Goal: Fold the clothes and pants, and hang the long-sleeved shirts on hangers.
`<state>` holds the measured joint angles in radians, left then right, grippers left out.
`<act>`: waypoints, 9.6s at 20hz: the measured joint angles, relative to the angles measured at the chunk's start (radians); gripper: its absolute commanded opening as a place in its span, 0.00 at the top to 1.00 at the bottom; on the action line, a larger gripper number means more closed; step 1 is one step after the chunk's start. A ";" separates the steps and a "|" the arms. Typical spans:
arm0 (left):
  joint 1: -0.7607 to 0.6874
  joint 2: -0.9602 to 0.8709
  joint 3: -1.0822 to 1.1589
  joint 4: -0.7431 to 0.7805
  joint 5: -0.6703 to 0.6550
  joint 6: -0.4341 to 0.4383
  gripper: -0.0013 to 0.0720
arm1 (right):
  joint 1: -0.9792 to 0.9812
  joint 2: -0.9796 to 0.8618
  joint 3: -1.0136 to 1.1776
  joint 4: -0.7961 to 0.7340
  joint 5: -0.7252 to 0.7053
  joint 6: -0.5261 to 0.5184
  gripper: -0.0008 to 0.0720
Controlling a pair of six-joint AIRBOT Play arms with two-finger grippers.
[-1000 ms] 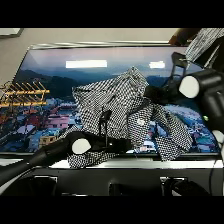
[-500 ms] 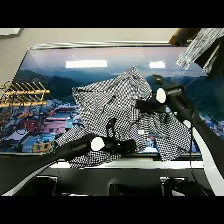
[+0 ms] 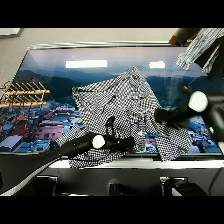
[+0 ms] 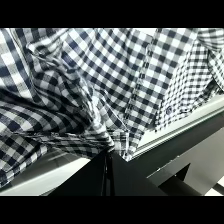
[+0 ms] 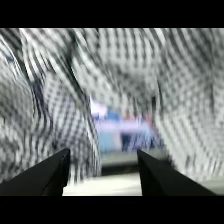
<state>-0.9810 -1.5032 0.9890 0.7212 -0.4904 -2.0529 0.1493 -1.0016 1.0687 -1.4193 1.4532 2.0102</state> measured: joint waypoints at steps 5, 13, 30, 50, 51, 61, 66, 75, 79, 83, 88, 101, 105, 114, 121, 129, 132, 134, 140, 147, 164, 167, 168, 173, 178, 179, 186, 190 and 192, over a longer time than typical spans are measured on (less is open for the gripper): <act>0.001 -0.001 0.000 0.000 0.002 0.023 0.96 | -0.033 0.164 -0.305 0.215 -0.092 0.155 0.30; 0.001 -0.001 0.000 0.000 0.010 0.038 0.96 | -0.039 0.207 -0.578 0.363 -0.285 0.301 0.30; 0.166 -0.001 0.086 0.006 -0.170 0.404 0.16 | 0.215 0.206 -0.650 0.242 -0.428 0.565 0.95; 0.252 -0.357 0.520 0.160 -0.031 1.653 0.17 | 0.220 0.206 -0.639 0.205 -0.406 0.494 0.95; 0.243 -0.377 0.540 0.161 -0.027 1.655 0.17 | 0.220 0.206 -0.639 0.203 -0.406 0.493 0.95; 0.206 -0.449 0.621 0.185 0.089 1.573 0.96 | 0.220 0.206 -0.639 0.203 -0.418 0.482 0.95; 0.211 -0.411 0.625 0.179 0.096 1.498 0.96 | 0.220 0.206 -0.623 0.203 -0.410 0.483 0.95; 0.371 -0.205 0.679 0.177 0.108 1.172 0.96 | -0.052 0.117 -0.145 0.206 -0.403 0.250 0.95; 0.469 -0.139 0.797 0.177 0.107 1.094 0.96 | -0.106 -0.072 0.258 0.342 -0.401 0.010 0.95; 0.584 -0.055 0.904 0.176 0.104 1.068 0.96 | -0.119 -0.259 0.710 0.453 -0.378 -0.106 0.95; 0.705 0.097 0.946 0.170 0.021 1.057 0.96 | -0.045 -0.328 1.001 0.526 -0.385 -0.155 0.95; 0.765 0.247 0.756 0.462 -0.846 0.350 0.96 | 0.348 -0.292 0.783 -0.177 -0.035 -0.034 0.95; 0.722 0.284 0.451 0.498 -0.840 0.203 0.96 | 0.422 -0.225 0.435 -0.266 -0.106 0.142 0.95; 0.690 0.304 0.057 0.426 -0.559 0.105 0.22 | 0.553 -0.231 0.053 -0.332 -0.417 0.547 0.95; 1.016 0.376 0.070 0.423 -0.591 0.283 0.05 | 0.562 -0.233 0.045 -0.339 -0.472 0.603 0.95; 1.491 0.393 0.074 0.488 -0.637 0.726 0.06 | 0.563 -0.231 0.050 -0.314 -0.479 0.572 0.95; 1.536 0.355 0.052 0.552 -0.636 0.833 0.06 | 0.563 -0.231 0.050 -0.311 -0.479 0.568 0.95; 1.548 0.331 0.018 0.577 -0.629 0.896 0.06 | 0.563 -0.231 0.050 -0.311 -0.475 0.568 0.95; 1.561 0.301 -0.119 0.622 -0.518 0.967 0.12 | 0.563 -0.231 0.050 -0.312 -0.435 0.566 0.95; 1.552 0.245 -0.172 0.636 -0.445 0.980 0.27 | 0.563 -0.231 0.050 -0.313 -0.421 0.566 0.95; 1.497 0.153 -0.174 0.640 -0.431 0.987 0.96 | 0.563 -0.231 0.050 -0.313 -0.415 0.569 0.95; 1.496 0.163 -0.138 0.628 -0.456 0.981 0.96 | 0.563 -0.231 0.053 -0.313 -0.410 0.570 0.95; 1.494 0.170 -0.117 0.620 -0.452 0.980 0.96 | 0.563 -0.231 0.056 -0.313 -0.409 0.570 0.95; 1.440 0.265 0.030 0.591 -0.457 0.980 0.96 | 0.561 -0.231 0.095 -0.357 -0.377 0.586 0.95; 1.324 0.437 0.114 0.589 -0.504 0.980 0.96 | 0.494 -0.231 0.146 -0.388 -0.324 0.595 0.95; 1.292 0.478 0.111 0.602 -0.536 0.980 0.96 | 0.473 -0.231 0.151 -0.384 -0.316 0.591 0.95; 0.974 0.788 -0.092 0.723 -0.814 0.980 0.96 | 0.402 -0.231 0.163 -0.349 -0.259 0.505 0.95; 0.776 0.949 -0.213 0.743 -0.948 0.955 0.96 | 0.396 -0.231 0.163 -0.364 -0.258 0.505 0.95; 0.685 1.004 -0.253 0.748 -0.996 0.941 0.96 | 0.395 -0.232 0.163 -0.377 -0.260 0.513 0.95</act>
<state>-0.2958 -0.4995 0.7361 1.4693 -1.4860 -1.1114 0.5446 -1.2335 1.2316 -1.7966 1.1931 2.5233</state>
